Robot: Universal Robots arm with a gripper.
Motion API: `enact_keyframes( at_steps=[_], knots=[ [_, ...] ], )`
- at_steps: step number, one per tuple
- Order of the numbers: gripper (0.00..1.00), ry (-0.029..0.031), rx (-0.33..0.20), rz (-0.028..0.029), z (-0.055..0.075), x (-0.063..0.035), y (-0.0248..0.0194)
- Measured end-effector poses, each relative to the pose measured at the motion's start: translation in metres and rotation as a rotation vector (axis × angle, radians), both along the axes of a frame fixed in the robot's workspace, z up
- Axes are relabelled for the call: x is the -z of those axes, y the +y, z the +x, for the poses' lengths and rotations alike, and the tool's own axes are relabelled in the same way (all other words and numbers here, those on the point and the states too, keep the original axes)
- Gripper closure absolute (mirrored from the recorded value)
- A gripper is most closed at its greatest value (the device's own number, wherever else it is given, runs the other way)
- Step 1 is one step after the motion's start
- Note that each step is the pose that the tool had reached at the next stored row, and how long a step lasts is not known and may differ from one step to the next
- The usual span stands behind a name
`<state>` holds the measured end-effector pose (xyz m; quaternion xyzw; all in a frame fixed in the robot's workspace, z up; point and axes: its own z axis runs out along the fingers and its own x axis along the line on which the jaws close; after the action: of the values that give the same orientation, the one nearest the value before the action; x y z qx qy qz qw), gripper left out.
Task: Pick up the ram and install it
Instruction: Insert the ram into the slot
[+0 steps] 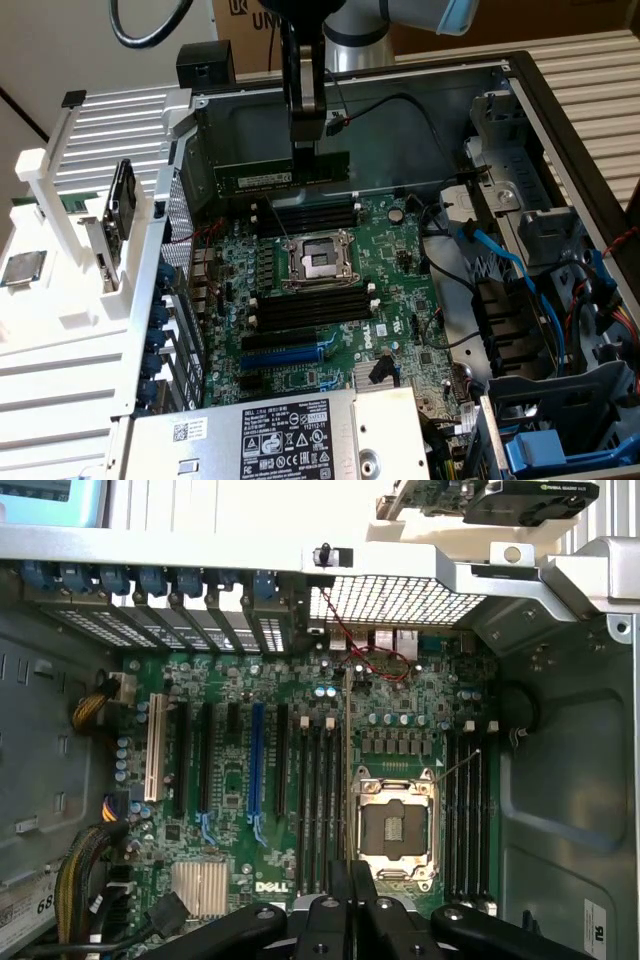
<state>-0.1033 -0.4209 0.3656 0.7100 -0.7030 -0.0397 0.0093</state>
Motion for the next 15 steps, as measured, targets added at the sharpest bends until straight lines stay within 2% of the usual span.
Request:
enact_keyframes(
  at_steps=[2,8,10,12,13,14,15],
  knots=[
    [0.88,-0.0040,0.001,-0.0005,-0.0001,0.0003,0.0005],
    [0.88,-0.0229,0.013,-0.0005,-0.0001,0.0032,0.0031],
    [0.88,-0.0263,0.022,-0.0004,-0.0001,0.0046,0.0037],
    [0.88,-0.0265,0.026,-0.0014,0.0000,0.0047,0.0038],
    [0.88,-0.0265,0.027,-0.0044,-0.0001,0.0048,0.0044],
    [0.88,-0.0267,0.027,-0.0120,-0.0001,0.0051,0.0062],
    [0.88,-0.0268,0.026,-0.0221,-0.0001,0.0054,0.0085]
  ],
)
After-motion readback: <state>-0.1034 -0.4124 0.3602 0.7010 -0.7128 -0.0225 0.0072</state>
